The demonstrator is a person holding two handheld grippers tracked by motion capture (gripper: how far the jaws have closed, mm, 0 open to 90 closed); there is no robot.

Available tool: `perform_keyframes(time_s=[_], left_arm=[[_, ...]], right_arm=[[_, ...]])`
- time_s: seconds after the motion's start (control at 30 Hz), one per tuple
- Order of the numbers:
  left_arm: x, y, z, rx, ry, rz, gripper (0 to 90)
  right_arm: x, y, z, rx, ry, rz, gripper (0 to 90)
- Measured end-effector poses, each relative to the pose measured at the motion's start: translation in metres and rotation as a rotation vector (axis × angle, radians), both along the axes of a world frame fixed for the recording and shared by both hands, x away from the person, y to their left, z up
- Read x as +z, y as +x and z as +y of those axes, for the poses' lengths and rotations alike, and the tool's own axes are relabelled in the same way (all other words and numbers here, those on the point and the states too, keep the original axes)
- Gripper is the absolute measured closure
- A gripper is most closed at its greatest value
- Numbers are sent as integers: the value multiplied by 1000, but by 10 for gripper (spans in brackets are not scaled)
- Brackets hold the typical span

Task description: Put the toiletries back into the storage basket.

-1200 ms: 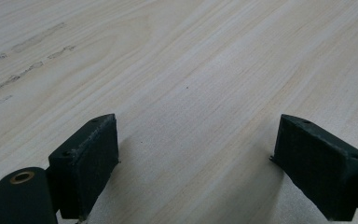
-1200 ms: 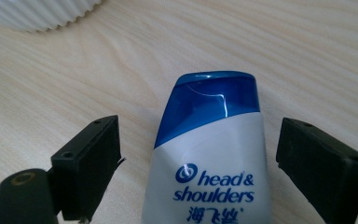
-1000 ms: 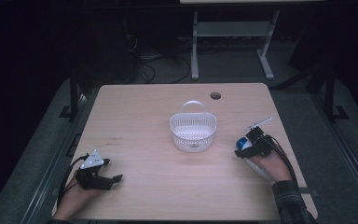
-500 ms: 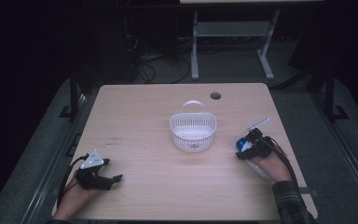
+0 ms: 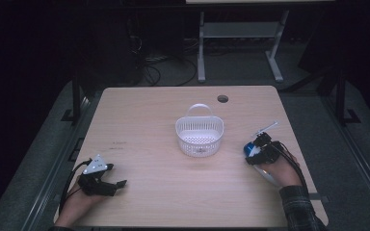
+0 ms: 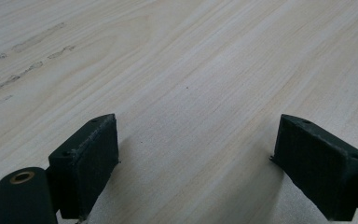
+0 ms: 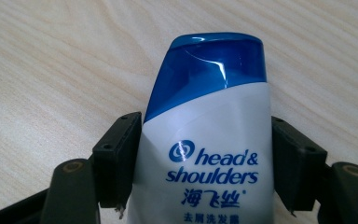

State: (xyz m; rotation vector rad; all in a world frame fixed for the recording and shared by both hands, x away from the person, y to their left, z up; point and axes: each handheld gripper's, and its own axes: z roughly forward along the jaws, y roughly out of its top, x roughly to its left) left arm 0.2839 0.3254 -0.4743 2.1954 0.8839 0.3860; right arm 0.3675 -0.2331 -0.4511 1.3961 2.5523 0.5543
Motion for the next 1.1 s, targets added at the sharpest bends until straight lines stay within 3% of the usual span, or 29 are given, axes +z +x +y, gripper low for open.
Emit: perform_keyframes(time_s=[0.57, 1.1], left_arm=[[0, 0, 0, -1, -1, 0, 129], [0, 0, 0, -1, -2, 1, 129]], right_arm=[[4, -1, -4, -6, 15, 4, 335], [31, -14, -26, -49, 214, -110, 337]])
